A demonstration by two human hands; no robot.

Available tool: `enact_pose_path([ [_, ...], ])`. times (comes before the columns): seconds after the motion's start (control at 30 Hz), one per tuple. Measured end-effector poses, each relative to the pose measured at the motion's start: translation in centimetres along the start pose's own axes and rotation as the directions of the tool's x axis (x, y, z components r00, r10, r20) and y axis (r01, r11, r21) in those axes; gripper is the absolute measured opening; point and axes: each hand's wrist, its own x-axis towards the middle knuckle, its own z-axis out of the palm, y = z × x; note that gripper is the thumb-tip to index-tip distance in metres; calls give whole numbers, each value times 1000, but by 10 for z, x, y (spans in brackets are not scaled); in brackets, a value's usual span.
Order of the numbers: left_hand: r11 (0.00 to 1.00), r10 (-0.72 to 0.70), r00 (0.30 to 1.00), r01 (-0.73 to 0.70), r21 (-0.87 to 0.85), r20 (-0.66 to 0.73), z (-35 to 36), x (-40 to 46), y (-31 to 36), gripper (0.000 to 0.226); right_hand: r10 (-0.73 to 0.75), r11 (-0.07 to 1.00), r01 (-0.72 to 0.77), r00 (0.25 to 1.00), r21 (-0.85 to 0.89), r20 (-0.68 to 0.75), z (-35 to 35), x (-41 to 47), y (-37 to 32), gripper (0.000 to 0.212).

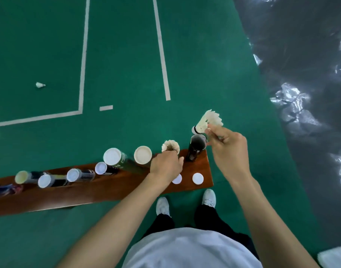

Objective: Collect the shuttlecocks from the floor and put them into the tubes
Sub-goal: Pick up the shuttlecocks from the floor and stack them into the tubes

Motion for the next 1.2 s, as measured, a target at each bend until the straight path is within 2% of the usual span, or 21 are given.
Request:
enact_pose_path([
  [0.23, 992, -120, 993, 120, -34, 2, 14, 16, 10, 35, -5, 1000, 5, 999, -2, 49, -7, 14, 12, 16],
  [0.37, 987, -142, 987, 147, -61, 75, 19, 20, 8, 31, -52, 999, 53, 994, -10, 95, 0, 7, 8, 38],
  [0.47, 984, -137, 987, 146, -100, 86, 18, 21, 7, 24, -31, 999, 32, 996, -10, 85, 4, 0, 8, 22],
  [0.6, 983, -109, 988, 124, -133, 111, 13, 16, 7, 11, -76, 996, 79, 994, -44, 73, 7, -10, 10, 18],
  [0.77, 984, -99, 995, 101, -144, 23, -3, -7, 4, 25, -142, 984, 150, 986, -94, 91, 17, -11, 12, 17],
  [0.9, 970, -143, 983, 117, -211, -113, -27, -37, -8, 33, -168, 972, 191, 972, -138, 166, 41, -8, 8, 18],
  [1.03, 939, -207, 955, 134, -316, -210, -47, -65, -30, 43, -254, 903, 336, 920, -268, 299, 76, -10, 14, 21],
  [1.13, 935, -233, 941, 147, -322, -245, -51, -82, -44, 43, -187, 789, 424, 855, -444, 484, 104, -11, 30, 16],
  [1.2, 927, -246, 935, 150, -343, -255, -52, -90, -51, 37, -84, 725, 432, 829, -536, 554, 120, -13, 41, 16],
])
